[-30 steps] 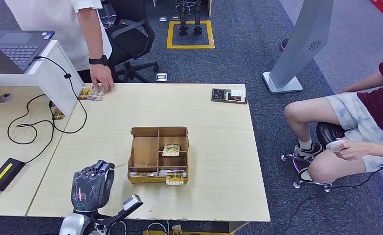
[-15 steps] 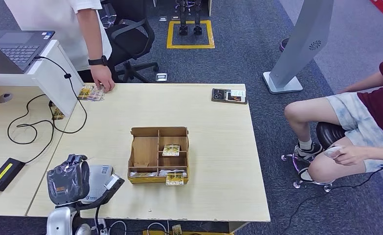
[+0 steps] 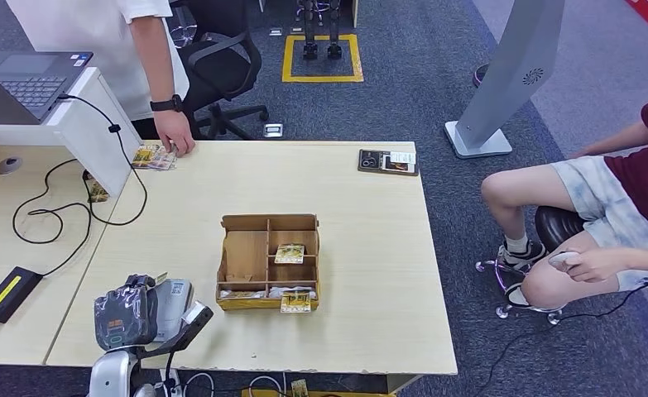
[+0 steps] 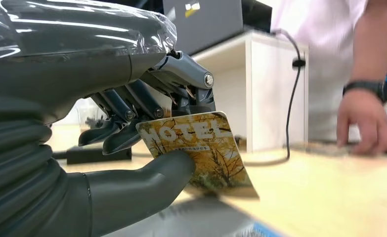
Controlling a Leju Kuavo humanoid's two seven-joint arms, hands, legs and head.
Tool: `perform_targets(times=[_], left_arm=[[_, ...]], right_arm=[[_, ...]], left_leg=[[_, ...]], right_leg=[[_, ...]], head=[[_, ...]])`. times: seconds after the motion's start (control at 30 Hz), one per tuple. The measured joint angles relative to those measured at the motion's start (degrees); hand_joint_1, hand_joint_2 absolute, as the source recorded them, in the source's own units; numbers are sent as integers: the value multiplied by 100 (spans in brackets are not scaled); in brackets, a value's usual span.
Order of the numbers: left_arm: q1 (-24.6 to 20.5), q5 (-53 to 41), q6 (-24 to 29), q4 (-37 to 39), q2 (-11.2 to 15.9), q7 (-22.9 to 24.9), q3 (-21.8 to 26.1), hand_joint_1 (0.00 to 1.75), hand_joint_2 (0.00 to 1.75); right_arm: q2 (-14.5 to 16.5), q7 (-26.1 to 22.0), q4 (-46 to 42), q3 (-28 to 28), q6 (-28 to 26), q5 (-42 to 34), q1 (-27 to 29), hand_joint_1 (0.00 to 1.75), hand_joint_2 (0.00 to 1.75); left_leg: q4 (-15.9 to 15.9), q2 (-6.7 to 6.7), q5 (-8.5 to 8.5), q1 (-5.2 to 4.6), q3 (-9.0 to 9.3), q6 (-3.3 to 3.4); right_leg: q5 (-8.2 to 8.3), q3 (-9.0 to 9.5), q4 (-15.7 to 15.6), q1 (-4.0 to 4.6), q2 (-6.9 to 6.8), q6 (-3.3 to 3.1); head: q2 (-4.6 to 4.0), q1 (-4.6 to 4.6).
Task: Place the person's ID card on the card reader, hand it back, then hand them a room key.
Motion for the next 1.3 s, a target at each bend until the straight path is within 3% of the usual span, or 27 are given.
perform_targets(times=[0.2,0.37,0.87,1.3], left_arm=[[-141,321,-682,211,219,231,-387,175,175],[-214,482,-952,253,336,320,-605,175,175],[-191,757,-564,279,390,201,-751,175,175],[-174,766,-539,279,388,201,-751,175,175]], right_arm=[[-1,12,0,10,-23,1,1,0,175],[-1,8,0,18,-22,20,1,0,175],[-4,2,0,94,-31,87,1,0,175],[-19,2,0,110,-31,87,1,0,175]], left_leg=[[-1,-5,-1,-1,8,1],[-4,-5,-2,-1,29,1],[-4,-5,-1,-1,55,1],[-5,-5,-2,-1,54,1]], right_leg=[[-2,15,0,-1,-8,1],[-3,36,-1,-1,-8,1],[-2,62,-1,-1,-8,1],[-3,61,-1,-1,-7,1]], head=[[0,0],[0,1],[0,1],[0,1]])
